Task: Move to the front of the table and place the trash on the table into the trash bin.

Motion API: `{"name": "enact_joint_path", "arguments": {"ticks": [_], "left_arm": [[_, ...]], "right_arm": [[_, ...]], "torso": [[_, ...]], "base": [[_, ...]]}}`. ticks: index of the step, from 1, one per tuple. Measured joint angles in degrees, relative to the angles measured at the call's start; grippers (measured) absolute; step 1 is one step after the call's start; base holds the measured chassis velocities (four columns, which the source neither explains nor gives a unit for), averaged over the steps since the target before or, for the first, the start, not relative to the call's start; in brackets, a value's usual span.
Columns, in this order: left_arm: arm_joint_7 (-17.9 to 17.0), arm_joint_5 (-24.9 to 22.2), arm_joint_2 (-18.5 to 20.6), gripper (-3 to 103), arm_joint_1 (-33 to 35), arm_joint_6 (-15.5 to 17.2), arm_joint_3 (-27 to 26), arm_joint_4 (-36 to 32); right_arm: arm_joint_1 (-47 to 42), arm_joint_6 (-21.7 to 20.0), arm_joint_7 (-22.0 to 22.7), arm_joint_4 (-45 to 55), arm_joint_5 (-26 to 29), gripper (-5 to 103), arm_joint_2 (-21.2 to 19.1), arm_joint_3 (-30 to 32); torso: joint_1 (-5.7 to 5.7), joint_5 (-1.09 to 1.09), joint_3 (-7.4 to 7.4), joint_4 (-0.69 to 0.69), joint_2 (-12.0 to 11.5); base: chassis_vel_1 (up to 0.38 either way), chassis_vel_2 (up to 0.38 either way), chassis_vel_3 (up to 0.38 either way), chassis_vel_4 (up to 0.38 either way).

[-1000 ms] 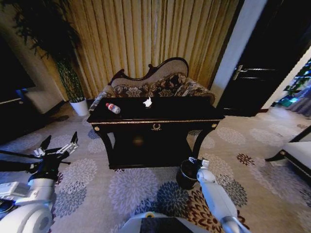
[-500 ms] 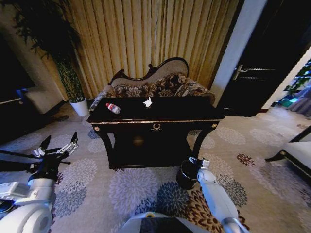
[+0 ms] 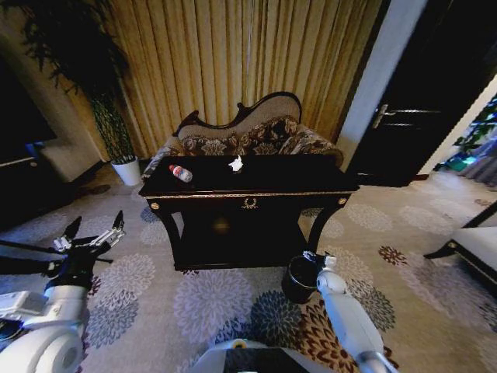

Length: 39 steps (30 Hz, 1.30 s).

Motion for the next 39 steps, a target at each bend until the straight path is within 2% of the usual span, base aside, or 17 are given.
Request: {"name": "enact_joint_path", "arguments": {"ticks": [5,7,10,15,18,20,21,23,28,31,39], "left_arm": [[-0.03,-0.05,-0.04,100,-0.05,-0.01,0.00,0.00],[-0.05,-0.10,-0.04,100,-0.07,-0.01,-0.03,0.00],[-0.06,-0.10,-0.11,100,-0.07,-0.01,0.03,0.00],[-0.07,-0.09,-0.13,100,-0.06,-0.01,0.09,0.00],[-0.06,-0.07,-0.13,100,-0.15,-0.01,0.16,0.00],[-0.06,0.02,-0.22,100,-0.23,-0.01,0.33,0.00],[-0.06,0.02,-0.22,100,-0.23,-0.01,0.33,0.00],[-0.06,0.05,-0.30,100,-0.22,-0.01,0.35,0.00],[-0.06,0.05,-0.30,100,-0.19,-0.01,0.01,0.00],[-0.05,0.04,-0.41,100,-0.26,-0.01,-0.01,0.00],[-0.06,0.03,-0.54,100,-0.27,-0.01,0.04,0.00]], "right_arm": [[-2.96,0.06,-3.31,5.19,2.47,100,-1.25,-0.02],[-5.19,1.23,-4.96,10.46,4.46,100,-2.39,-0.05],[-6.64,2.98,-5.24,15.82,5.03,100,-3.18,0.24],[-8.40,3.17,-5.32,24.66,6.55,100,-4.42,0.68],[-9.46,1.38,-5.31,30.22,7.93,100,-5.23,0.74],[-10.67,-1.69,-5.05,36.93,9.88,100,-6.00,0.65],[-10.67,-1.69,-5.05,36.93,9.88,100,-6.00,0.65],[-11.92,-5.55,-3.65,43.72,10.80,100,-6.76,0.42],[-13.42,-10.15,-0.98,52.71,11.80,100,-8.25,0.69],[-13.65,-11.85,0.47,55.77,12.14,100,-9.07,1.26],[-13.88,-12.16,1.57,58.09,12.64,100,-9.87,2.25]], "torso": [[0.00,0.00,0.00,0.00,0.00],[0.00,-0.01,0.00,0.00,0.00],[0.00,0.00,0.00,0.01,0.00],[0.00,0.00,0.00,0.00,0.00],[0.00,-0.01,0.00,0.01,0.00],[0.00,-0.01,0.00,0.01,0.00],[0.00,-0.01,0.00,0.01,0.00],[0.00,0.00,0.00,0.01,0.00],[-0.01,-0.01,0.00,0.00,0.00],[0.00,0.00,0.00,0.00,0.00],[0.00,0.00,0.00,0.00,0.00]], "base": [[0.000,0.000,0.000,0.000],[0.000,0.000,0.000,0.000],[0.000,0.000,0.000,0.000],[0.000,0.000,0.000,0.000],[0.000,0.000,0.000,0.000],[0.000,0.000,0.000,0.000],[0.000,0.000,0.000,0.000],[0.000,0.000,0.000,0.000],[0.000,0.000,0.000,0.000],[0.000,0.000,0.000,0.000],[0.000,0.000,0.000,0.000]]}}
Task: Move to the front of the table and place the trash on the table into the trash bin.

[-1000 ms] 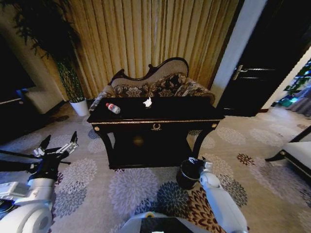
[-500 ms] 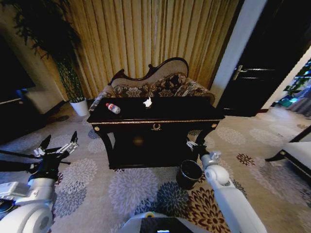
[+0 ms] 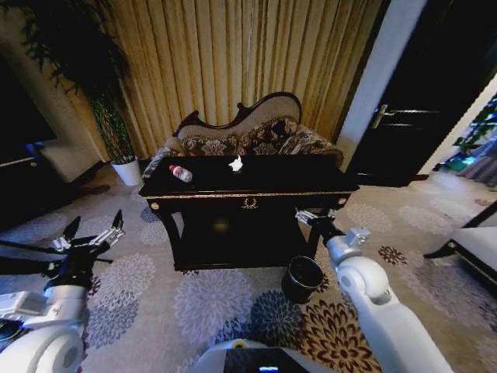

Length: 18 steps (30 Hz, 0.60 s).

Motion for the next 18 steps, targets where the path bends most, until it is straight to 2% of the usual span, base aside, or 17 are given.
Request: {"name": "enact_joint_path", "arguments": {"ticks": [11,18], "left_arm": [[0.01,0.00,-0.07,100,0.12,0.01,-0.14,0.00],[0.02,0.02,-0.02,100,-0.08,0.04,0.18,0.00]], "right_arm": [[0.45,0.89,-0.14,-0.77,0.34,100,0.36,-0.43],[0.63,1.48,-0.19,-1.19,0.25,100,0.36,-0.50]], "torso": [[0.00,0.00,0.00,0.00,0.00],[-0.01,-0.01,0.00,0.00,0.01]], "base": [[0.000,0.000,0.000,0.000],[-0.091,0.087,0.087,-0.080]]}}
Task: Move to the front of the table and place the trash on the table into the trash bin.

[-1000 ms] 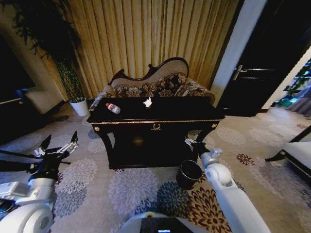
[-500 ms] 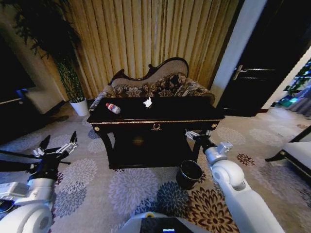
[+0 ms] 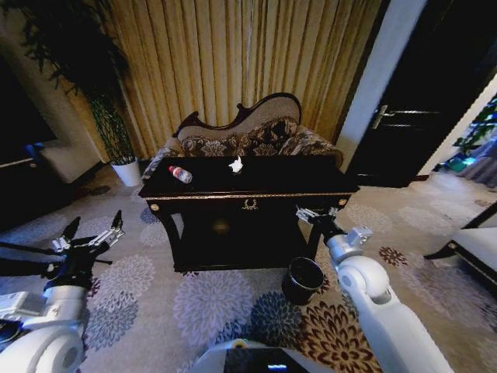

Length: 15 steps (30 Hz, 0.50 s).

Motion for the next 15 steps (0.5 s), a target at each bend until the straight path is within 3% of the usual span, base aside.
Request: {"name": "enact_joint_path", "arguments": {"ticks": [15], "left_arm": [[0.02,0.06,0.02,100,0.14,0.02,-0.07,0.00]], "right_arm": [[0.07,0.05,-0.08,-0.19,-0.19,100,0.14,-0.24]], "torso": [[0.03,0.01,0.02,0.01,-0.03]], "base": [[-0.222,0.226,0.231,-0.230]]}}
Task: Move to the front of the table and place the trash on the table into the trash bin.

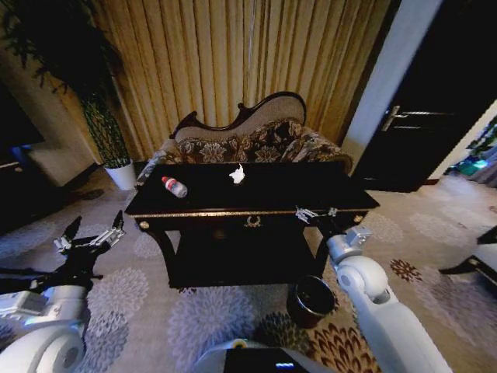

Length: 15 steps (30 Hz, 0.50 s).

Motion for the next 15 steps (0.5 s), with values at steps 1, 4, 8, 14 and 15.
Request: {"name": "enact_joint_path", "arguments": {"ticks": [1,4,8,14,15], "left_arm": [[0.00,0.00,0.00,100,0.00,0.00,0.00,0.00],[0.00,0.00,-0.04,100,0.03,0.00,0.02,0.00],[0.01,0.00,-0.06,100,0.16,0.00,0.00,0.00],[-0.03,-0.04,0.06,100,0.22,0.12,-0.13,0.00],[-0.03,-0.04,0.06,100,0.22,0.12,-0.13,0.00]], "right_arm": [[0.00,0.00,0.00,0.00,0.00,100,0.00,0.00],[-0.07,0.00,0.00,0.00,-0.08,100,-0.03,0.00],[-0.15,-0.20,0.03,0.10,-0.67,100,-0.10,-0.04],[0.55,-0.99,0.11,0.15,-0.22,100,-1.32,-1.54],[0.55,-0.99,0.11,0.15,-0.22,100,-1.32,-1.54]], "torso": [[0.00,0.00,0.00,0.00,0.00],[0.00,-0.01,-0.01,-0.01,0.00],[0.01,0.00,0.00,-0.01,-0.01],[-0.06,-0.01,-0.03,-0.01,0.05],[-0.06,-0.01,-0.03,-0.01,0.05]], "base": [[-0.211,0.222,0.224,-0.217],[-0.208,0.198,0.200,-0.206],[-0.068,0.048,0.067,-0.060],[0.000,0.000,0.000,0.000],[0.000,0.000,0.000,0.000]]}}
